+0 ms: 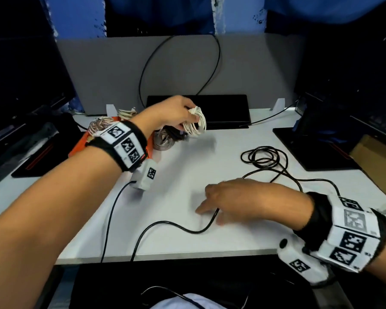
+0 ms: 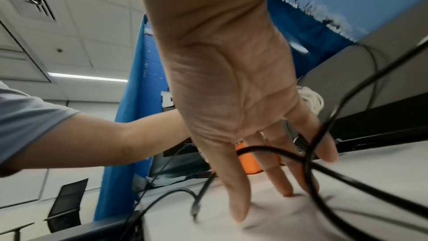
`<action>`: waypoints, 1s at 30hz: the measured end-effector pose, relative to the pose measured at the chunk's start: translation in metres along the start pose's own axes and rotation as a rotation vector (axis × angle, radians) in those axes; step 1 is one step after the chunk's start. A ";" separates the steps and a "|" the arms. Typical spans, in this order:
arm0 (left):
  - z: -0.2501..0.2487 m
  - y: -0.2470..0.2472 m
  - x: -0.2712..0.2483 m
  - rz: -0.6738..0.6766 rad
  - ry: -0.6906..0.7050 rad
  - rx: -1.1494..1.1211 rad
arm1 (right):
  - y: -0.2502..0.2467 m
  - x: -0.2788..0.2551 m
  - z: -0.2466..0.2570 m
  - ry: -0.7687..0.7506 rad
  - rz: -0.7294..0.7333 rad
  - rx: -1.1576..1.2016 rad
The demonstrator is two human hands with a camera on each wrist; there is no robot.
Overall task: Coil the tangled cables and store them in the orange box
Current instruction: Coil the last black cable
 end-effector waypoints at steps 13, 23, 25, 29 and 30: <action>0.012 0.042 0.124 0.046 -0.004 0.532 | -0.003 -0.017 -0.053 0.131 -0.040 0.040; 0.029 0.036 0.137 0.090 -0.102 0.680 | -0.040 -0.011 -0.102 0.149 -0.286 0.228; 0.028 0.033 0.137 0.093 -0.099 0.702 | -0.052 -0.004 -0.116 0.155 -0.354 0.275; 0.021 0.026 0.126 0.092 -0.099 0.748 | -0.074 0.008 -0.137 0.211 -0.482 0.299; 0.016 0.022 0.121 0.073 -0.088 0.744 | -0.078 0.010 -0.142 0.237 -0.513 0.298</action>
Point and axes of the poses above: each hand's wrist, its own x-axis towards the middle knuckle, its own y-axis out of the palm, z = x × y, the point moved 5 cm from there along x, towards the middle knuckle, and after that the axes turned 5 degrees about z, right-handed, at the moved point
